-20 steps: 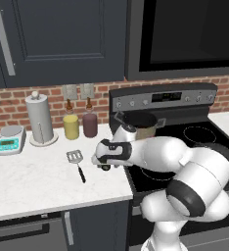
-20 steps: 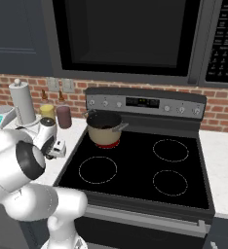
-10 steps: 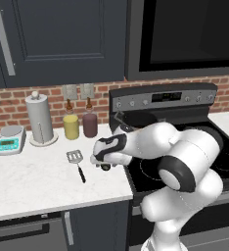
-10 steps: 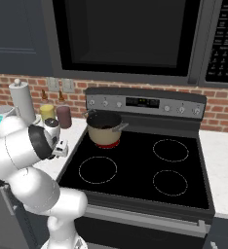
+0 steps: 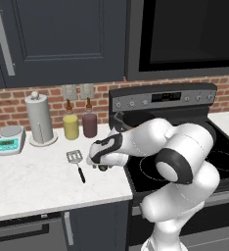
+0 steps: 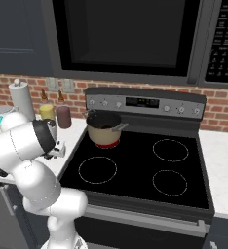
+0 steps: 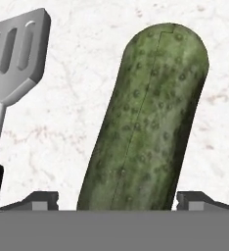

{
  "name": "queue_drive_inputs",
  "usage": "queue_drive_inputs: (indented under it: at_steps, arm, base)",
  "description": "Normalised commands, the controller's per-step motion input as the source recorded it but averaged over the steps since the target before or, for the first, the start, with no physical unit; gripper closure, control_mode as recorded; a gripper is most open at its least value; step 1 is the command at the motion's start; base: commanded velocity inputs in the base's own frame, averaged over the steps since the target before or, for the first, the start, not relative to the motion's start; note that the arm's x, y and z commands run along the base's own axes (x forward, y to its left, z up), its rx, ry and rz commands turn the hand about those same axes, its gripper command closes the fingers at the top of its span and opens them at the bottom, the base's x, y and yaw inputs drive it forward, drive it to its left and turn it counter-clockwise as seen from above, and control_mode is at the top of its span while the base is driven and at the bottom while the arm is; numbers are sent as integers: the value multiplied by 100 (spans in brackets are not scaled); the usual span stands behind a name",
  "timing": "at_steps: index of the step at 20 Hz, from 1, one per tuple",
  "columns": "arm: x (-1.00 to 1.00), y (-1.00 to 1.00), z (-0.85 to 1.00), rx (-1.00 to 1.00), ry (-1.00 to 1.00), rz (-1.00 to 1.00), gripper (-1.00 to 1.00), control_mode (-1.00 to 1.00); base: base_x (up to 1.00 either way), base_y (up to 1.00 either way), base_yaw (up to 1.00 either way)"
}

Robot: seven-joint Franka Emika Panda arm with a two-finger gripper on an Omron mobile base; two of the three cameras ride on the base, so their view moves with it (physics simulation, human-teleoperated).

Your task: Put the avocado and cucumber in the pot. Retrieve the spatula and lightly stir the vegetables in the pot.

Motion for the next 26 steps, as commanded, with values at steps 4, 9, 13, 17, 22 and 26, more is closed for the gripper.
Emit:
queue_drive_inputs:
  at_steps: [4, 9, 13, 17, 22, 26]
  arm:
    - [-1, 2, -4, 0, 0, -1, 100, -100]
    - [-24, -1, 21, 0, -4, -4, 100, -100]
    - [-67, -18, 83, 0, -20, -4, 100, -100]
    - [-83, -38, 100, 0, -33, -5, 100, -100]
    - [-59, -47, 100, 0, -37, -4, 100, -100]
    - [-10, -48, 100, 0, -33, -6, 100, -100]
  base:
    - [0, 0, 0]
    - [0, 0, 0]
    - [0, 0, 0]
    - [0, 0, 0]
    - [0, 0, 0]
    - [0, 0, 0]
